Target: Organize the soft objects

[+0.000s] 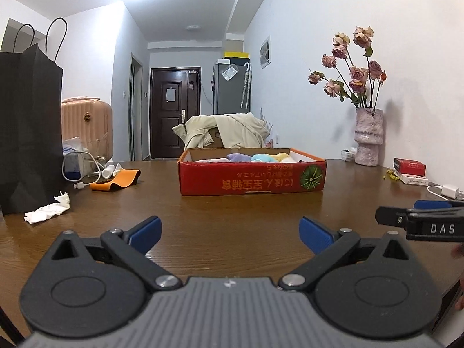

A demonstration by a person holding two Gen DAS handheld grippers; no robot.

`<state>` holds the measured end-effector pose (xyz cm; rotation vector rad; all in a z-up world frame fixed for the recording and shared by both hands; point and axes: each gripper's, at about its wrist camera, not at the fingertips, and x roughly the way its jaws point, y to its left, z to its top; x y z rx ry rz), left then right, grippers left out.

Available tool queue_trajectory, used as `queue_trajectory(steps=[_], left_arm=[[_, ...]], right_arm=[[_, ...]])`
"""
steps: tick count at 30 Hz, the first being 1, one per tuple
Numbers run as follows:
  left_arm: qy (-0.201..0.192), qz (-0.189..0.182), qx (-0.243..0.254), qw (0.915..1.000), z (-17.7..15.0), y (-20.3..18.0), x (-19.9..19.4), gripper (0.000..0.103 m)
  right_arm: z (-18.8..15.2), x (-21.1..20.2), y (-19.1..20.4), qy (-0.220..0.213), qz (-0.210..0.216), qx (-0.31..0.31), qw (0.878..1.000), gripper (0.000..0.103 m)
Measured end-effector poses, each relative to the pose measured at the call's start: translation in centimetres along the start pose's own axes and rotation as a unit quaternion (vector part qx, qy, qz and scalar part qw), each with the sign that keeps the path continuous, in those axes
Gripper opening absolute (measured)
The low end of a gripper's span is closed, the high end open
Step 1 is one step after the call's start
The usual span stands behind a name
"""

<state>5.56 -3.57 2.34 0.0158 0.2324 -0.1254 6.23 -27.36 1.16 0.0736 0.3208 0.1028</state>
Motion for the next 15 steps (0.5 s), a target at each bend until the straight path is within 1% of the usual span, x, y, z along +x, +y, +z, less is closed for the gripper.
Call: queue_trajectory(steps=[11, 13, 15], left_arm=[[-0.004, 0.002, 0.003, 1.0000, -0.06, 0.48, -0.20, 0.103], [-0.004, 0.003, 0.004, 1.0000, -0.22, 0.33, -0.26, 0.103], [-0.001, 0.000, 0.006, 1.0000, -0.27, 0.31, -0.20, 0.103]], right_arm=[[0.23, 0.19, 0.50, -0.004, 0.006, -0.005, 1.000, 0.092], [0.18, 0.06, 0.48, -0.006, 0.003, -0.005, 1.000, 0.095], [0.23, 0.00, 0.38, -0.008, 0.001, -0.004, 1.000, 0.095]])
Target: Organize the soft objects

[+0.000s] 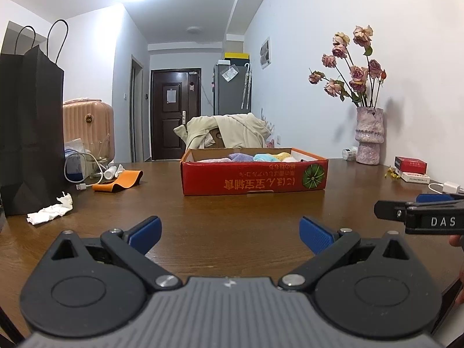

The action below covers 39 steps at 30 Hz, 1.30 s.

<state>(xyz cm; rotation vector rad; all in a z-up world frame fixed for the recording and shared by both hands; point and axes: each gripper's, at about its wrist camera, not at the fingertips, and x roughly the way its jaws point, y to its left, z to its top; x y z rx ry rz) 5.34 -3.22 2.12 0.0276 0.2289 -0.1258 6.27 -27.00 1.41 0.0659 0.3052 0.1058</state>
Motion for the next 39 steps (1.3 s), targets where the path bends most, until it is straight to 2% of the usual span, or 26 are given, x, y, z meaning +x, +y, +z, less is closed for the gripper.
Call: queue_trajectory(steps=[27, 39], left_arm=[[0.000, 0.000, 0.001, 1.0000, 0.1, 0.0, -0.1, 0.103], [-0.020, 0.005, 0.000, 0.9998, 0.9, -0.1, -0.9, 0.103]], right_arm=[[0.0, 0.0, 0.1, 0.000, -0.002, -0.006, 1.000, 0.097], [0.7, -0.9, 0.4, -0.020, -0.004, -0.012, 1.000, 0.097]])
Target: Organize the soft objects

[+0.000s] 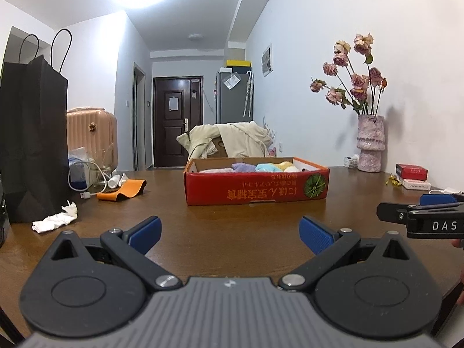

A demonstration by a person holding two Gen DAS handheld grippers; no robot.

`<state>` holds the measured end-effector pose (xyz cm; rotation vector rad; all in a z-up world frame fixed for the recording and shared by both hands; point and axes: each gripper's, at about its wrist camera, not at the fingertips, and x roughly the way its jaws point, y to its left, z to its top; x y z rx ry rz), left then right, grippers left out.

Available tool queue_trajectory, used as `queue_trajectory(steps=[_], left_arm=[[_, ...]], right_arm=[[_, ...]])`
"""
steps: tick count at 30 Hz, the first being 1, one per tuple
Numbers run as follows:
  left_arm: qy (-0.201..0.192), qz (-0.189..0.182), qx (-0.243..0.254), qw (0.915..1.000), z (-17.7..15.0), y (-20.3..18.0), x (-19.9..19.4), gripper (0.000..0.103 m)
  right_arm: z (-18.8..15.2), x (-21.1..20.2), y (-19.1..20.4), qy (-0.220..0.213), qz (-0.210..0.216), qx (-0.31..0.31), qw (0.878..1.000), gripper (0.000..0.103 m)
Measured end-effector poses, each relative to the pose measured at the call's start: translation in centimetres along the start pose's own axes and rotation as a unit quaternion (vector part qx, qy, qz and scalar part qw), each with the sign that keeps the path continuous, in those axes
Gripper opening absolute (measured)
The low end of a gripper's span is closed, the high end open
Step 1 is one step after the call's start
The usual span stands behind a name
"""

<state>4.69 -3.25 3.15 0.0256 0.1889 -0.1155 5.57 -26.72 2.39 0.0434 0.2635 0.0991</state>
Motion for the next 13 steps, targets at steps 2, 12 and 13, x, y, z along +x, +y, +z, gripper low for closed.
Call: queue_trajectory(steps=[2, 12, 13], left_arm=[[-0.006, 0.002, -0.002, 1.0000, 0.19, 0.09, -0.26, 0.103], [-0.022, 0.021, -0.001, 0.9995, 0.15, 0.09, -0.47, 0.103], [-0.025, 0.021, 0.005, 0.9995, 0.08, -0.03, -0.58, 0.103]], right_arm=[[0.36, -0.57, 0.26, -0.012, 0.001, -0.005, 1.000, 0.097], [0.48, -0.76, 0.55, -0.012, 0.003, -0.008, 1.000, 0.097], [0.41, -0.77, 0.60, -0.012, 0.003, -0.008, 1.000, 0.097]])
